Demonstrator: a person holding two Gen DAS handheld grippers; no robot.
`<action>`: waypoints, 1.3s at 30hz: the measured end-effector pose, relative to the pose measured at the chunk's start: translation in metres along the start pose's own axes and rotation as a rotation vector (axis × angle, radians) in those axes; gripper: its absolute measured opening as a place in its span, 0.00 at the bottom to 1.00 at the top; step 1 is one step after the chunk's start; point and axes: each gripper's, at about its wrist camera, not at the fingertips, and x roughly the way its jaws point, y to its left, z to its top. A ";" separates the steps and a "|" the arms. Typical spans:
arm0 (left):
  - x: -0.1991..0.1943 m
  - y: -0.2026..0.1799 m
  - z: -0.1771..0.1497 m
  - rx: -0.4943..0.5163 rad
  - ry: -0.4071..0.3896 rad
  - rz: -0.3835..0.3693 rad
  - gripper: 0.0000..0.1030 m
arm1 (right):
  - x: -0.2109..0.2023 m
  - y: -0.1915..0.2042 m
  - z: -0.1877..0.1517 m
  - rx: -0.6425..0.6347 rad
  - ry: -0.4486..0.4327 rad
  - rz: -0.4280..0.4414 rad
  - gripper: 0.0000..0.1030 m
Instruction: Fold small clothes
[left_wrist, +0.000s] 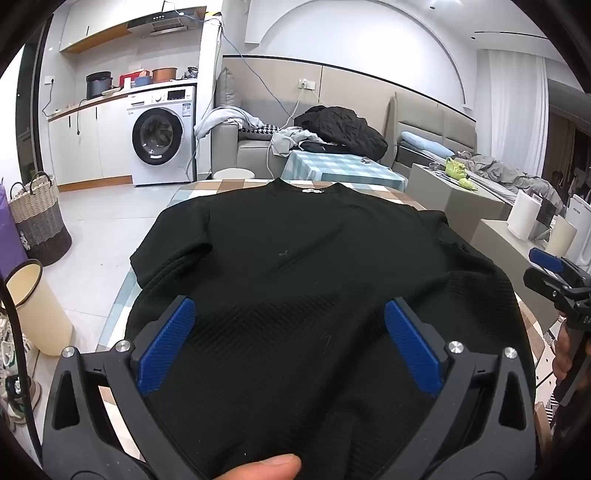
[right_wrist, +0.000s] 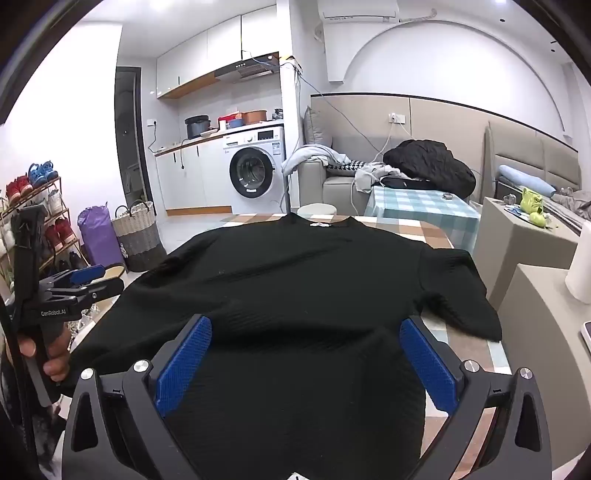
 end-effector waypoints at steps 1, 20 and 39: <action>0.000 0.000 0.000 -0.001 -0.002 0.000 0.99 | -0.001 0.000 0.000 -0.001 0.000 -0.003 1.00; -0.001 0.003 -0.002 -0.004 -0.012 0.000 0.99 | -0.004 -0.003 0.003 0.031 0.007 -0.024 1.00; -0.001 0.006 -0.001 -0.004 -0.010 0.000 0.99 | -0.002 -0.006 0.002 0.045 0.014 -0.026 1.00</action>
